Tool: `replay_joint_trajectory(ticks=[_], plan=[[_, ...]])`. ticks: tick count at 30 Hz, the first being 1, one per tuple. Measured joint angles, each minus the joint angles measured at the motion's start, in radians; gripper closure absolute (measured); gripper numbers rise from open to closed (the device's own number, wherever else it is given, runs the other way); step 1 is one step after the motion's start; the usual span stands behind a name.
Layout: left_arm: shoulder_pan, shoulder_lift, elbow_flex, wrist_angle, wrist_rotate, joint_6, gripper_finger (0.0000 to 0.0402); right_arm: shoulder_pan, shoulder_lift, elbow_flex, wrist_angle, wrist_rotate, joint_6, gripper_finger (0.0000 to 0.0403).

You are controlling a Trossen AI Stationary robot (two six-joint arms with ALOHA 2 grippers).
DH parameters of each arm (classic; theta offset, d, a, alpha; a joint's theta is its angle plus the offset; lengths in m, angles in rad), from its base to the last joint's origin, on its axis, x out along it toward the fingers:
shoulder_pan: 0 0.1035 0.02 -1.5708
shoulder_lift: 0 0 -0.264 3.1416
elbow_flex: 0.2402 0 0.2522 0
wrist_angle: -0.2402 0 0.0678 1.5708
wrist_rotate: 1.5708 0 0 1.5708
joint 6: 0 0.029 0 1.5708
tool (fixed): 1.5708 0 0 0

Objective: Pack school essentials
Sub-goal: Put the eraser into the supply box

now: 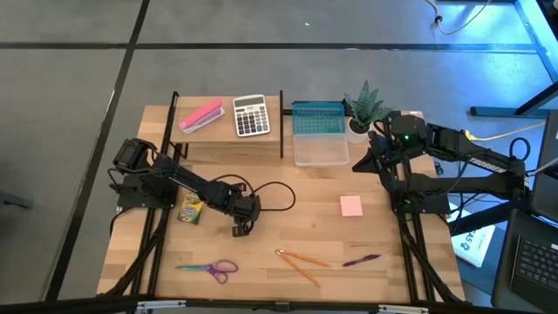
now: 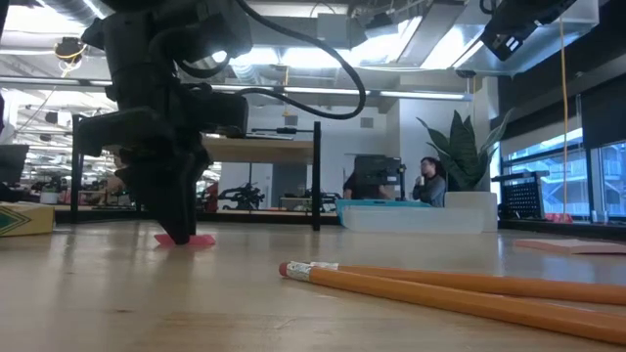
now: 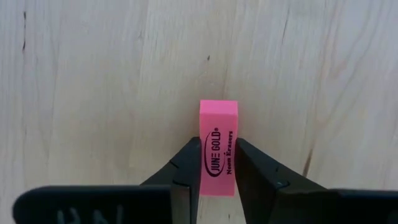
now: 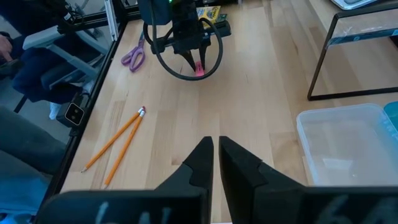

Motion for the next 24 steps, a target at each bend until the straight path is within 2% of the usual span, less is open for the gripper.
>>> replay_joint_trajectory(ticks=[6, 17, 24], plan=[[0.003, 0.001, 0.017, -0.012, 0.004, 0.006, 0.033, 0.0, 0.0, 0.0, 0.0, 0.0, -0.001, 0.0373], [0.071, 0.005, 0.067, -0.016, 0.111, 0.078, 0.033, 0.0, 0.0, 0.0, 0.001, 0.0, -0.001, 0.0373], [0.091, 0.004, 0.075, -0.014, 0.111, 0.081, 0.033, 0.0, 0.0, 0.0, 0.005, 0.0, -0.003, 0.0373]])
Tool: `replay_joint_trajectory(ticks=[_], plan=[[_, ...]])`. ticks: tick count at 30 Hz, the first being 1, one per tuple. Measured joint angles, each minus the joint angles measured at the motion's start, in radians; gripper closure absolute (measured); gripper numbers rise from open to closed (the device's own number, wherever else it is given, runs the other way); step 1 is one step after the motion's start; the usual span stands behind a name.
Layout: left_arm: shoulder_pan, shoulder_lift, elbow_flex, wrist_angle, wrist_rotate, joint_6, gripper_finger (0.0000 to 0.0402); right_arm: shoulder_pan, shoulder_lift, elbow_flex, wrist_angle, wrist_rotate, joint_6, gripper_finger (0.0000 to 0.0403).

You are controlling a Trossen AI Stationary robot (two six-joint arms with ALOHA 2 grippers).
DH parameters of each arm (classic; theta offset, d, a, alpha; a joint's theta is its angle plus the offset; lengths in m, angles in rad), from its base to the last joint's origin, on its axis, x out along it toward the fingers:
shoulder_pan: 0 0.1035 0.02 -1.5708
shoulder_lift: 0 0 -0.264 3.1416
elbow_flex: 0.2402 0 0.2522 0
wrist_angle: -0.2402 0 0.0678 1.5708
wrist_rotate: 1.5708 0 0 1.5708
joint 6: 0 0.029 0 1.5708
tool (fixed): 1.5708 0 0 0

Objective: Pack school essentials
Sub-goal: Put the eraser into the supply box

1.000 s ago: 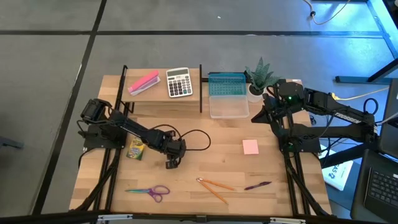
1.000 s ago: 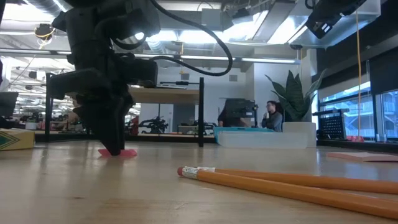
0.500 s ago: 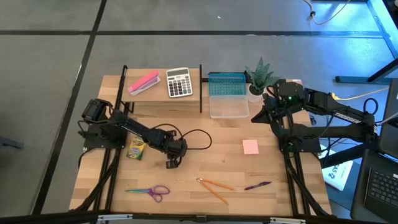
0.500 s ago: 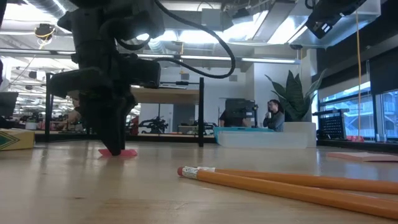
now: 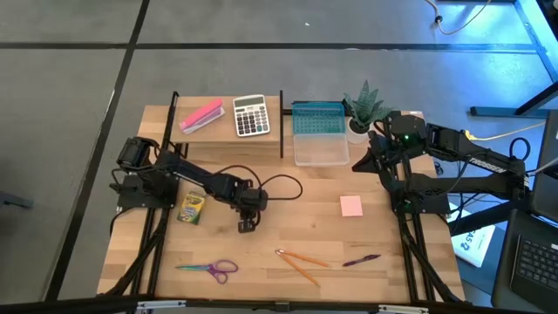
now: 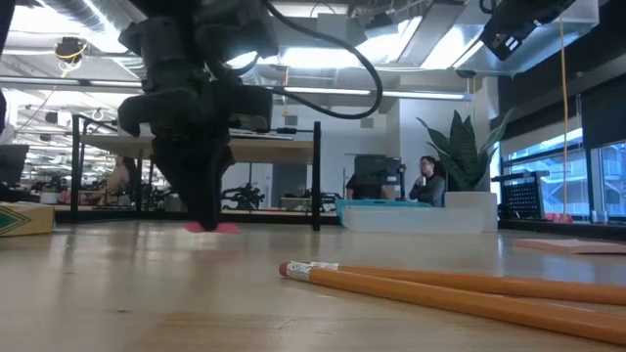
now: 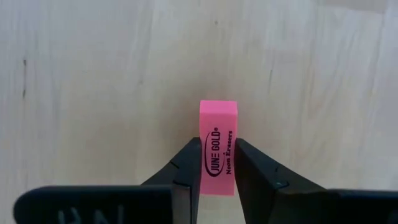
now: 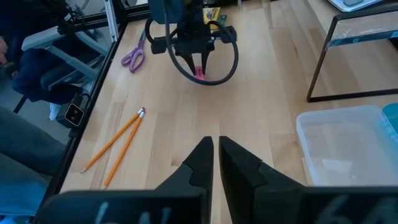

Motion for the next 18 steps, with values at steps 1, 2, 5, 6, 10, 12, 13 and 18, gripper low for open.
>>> replay_joint_trajectory(ticks=[1, 2, 5, 6, 10, 12, 13, 18], plan=[[0.0, 0.0, 0.0, 0.0, -0.002, 0.0, 0.033, 0.0, 0.0, 0.0, 0.0, 0.0, -0.001, 0.0373], [0.0, 0.0, 0.0, 0.0, -0.003, 0.0, 0.033, 0.0, 0.0, 0.0, 0.003, 0.001, -0.001, 0.0373], [0.0, -0.001, 0.0, 0.0, -0.003, -0.003, 0.033, 0.0, 0.0, 0.0, 0.027, 0.018, 0.004, 0.0373], [0.0, -0.001, 0.0, 0.0, -0.003, -0.004, 0.033, 0.0, 0.0, 0.0, 0.032, 0.018, 0.004, 0.0373], [0.0, -0.002, 0.0, -0.001, -0.006, -0.012, 0.033, 0.0, 0.0, -0.002, 0.098, 0.03, 0.037, 0.0373], [0.0, -0.002, 0.0, -0.002, -0.006, -0.019, 0.033, 0.0, 0.001, -0.012, 0.128, 0.034, 0.077, 0.0373], [0.0, -0.003, 0.0, -0.002, -0.006, -0.029, 0.033, 0.0, 0.004, -0.018, 0.129, 0.034, 0.078, 0.0373], [0.0, -0.003, 0.001, -0.003, -0.006, -0.039, 0.033, 0.0, 0.051, -0.07, 0.123, 0.059, 0.057, 0.0373]])
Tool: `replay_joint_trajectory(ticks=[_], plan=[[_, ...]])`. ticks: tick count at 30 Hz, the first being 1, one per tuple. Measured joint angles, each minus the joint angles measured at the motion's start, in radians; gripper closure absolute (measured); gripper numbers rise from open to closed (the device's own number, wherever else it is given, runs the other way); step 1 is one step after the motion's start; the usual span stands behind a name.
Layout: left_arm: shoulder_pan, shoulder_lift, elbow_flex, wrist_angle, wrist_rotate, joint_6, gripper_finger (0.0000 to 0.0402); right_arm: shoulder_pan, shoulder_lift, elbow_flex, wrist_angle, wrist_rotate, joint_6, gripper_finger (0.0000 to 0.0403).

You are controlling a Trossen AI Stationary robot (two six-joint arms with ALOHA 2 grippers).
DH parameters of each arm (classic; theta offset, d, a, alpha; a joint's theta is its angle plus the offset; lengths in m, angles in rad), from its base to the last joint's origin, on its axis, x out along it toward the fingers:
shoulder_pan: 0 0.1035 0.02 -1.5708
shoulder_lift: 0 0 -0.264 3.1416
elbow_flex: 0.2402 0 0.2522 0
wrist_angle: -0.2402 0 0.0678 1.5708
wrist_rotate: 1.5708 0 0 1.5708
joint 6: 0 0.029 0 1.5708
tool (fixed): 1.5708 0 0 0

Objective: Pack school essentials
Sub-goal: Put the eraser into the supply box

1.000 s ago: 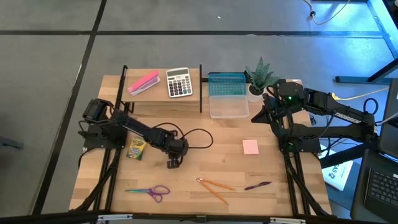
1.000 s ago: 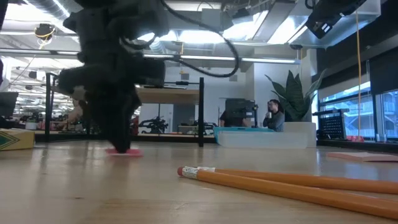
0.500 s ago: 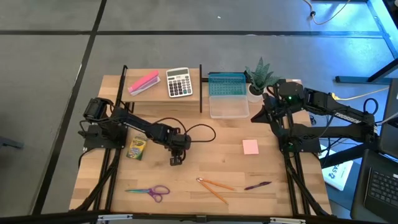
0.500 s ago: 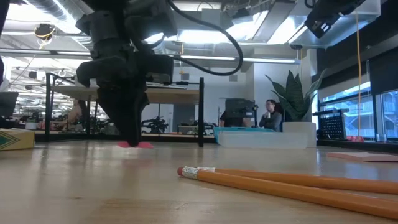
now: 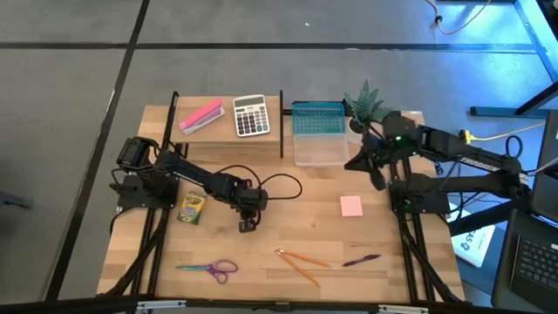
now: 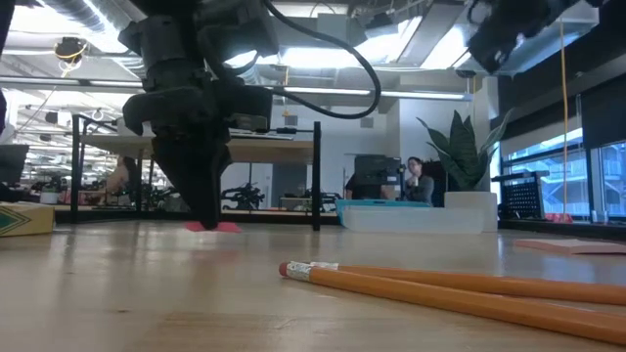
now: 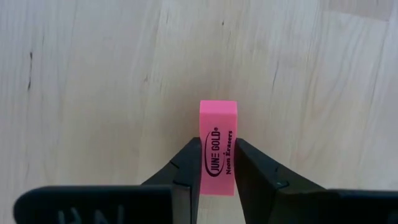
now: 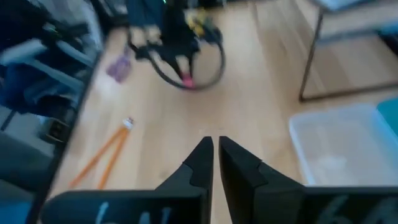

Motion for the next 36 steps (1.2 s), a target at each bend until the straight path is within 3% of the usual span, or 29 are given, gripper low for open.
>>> replay_joint_trajectory(ticks=[6, 12, 17, 28, 36], plan=[[0.0, 0.0, 0.001, 0.0, 0.0, -0.022, 0.033, -0.007, 0.098, -0.068, 0.025, 0.192, -0.005, 0.0373], [0.0, 0.0, 0.001, 0.0, -0.001, -0.026, 0.033, -0.033, 0.238, -0.098, 0.111, 0.233, -0.035, 0.0373], [0.0, 0.0, 0.001, 0.0, -0.001, -0.026, 0.033, -0.059, 0.358, -0.098, 0.138, 0.356, -0.056, 0.0373], [0.0, -0.001, 0.001, 0.0, -0.002, -0.025, 0.033, -0.125, 0.571, -0.097, 0.204, 0.371, -0.058, 0.0373], [0.0, -0.001, 0.001, 0.0, -0.002, -0.025, 0.033, -0.137, 0.653, -0.097, 0.233, 0.37, -0.081, 0.0373]])
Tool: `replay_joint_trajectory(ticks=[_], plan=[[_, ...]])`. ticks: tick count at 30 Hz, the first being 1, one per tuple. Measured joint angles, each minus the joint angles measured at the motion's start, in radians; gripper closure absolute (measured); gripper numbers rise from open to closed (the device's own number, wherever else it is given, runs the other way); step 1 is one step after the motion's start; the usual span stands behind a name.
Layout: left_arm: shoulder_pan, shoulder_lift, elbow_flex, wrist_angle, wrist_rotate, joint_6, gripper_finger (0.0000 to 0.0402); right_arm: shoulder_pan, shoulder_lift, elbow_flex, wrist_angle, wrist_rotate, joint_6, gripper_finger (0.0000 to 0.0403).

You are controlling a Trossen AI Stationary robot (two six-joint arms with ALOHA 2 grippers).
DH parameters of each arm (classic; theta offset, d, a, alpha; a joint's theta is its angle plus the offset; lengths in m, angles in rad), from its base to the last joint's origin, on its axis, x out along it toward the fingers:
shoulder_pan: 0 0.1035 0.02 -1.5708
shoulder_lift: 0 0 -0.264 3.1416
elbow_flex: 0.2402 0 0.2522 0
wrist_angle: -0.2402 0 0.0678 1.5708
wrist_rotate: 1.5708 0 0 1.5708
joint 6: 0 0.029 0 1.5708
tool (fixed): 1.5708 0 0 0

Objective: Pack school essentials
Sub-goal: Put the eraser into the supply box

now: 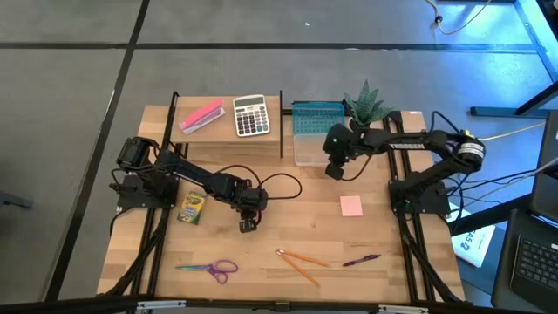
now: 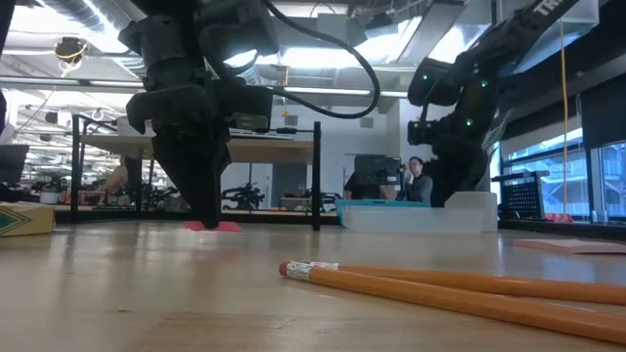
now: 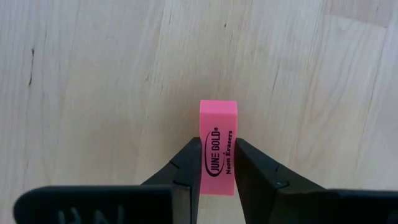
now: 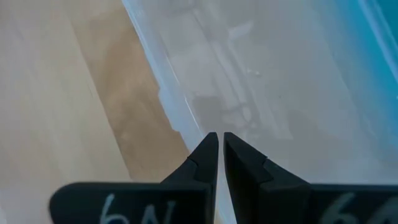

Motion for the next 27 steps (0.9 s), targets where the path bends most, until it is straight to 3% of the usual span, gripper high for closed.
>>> replay_joint_trajectory(ticks=[12, 17, 27], plan=[[0.0, 0.0, 0.0, 0.0, 0.0, 0.0, 0.033, 0.025, 0.009, 0.0, -0.004, -0.066, -0.004, 0.0373], [0.0, 0.0, 0.0, 0.0, 0.0, 0.0, 0.033, 0.06, 0.009, 0.0, -0.006, -0.117, 0.002, 0.0373], [0.0, 0.0, 0.0, 0.0, 0.0, 0.0, 0.033, 0.159, 0.009, 0.0, -0.026, -0.119, 0.059, 0.0373]])
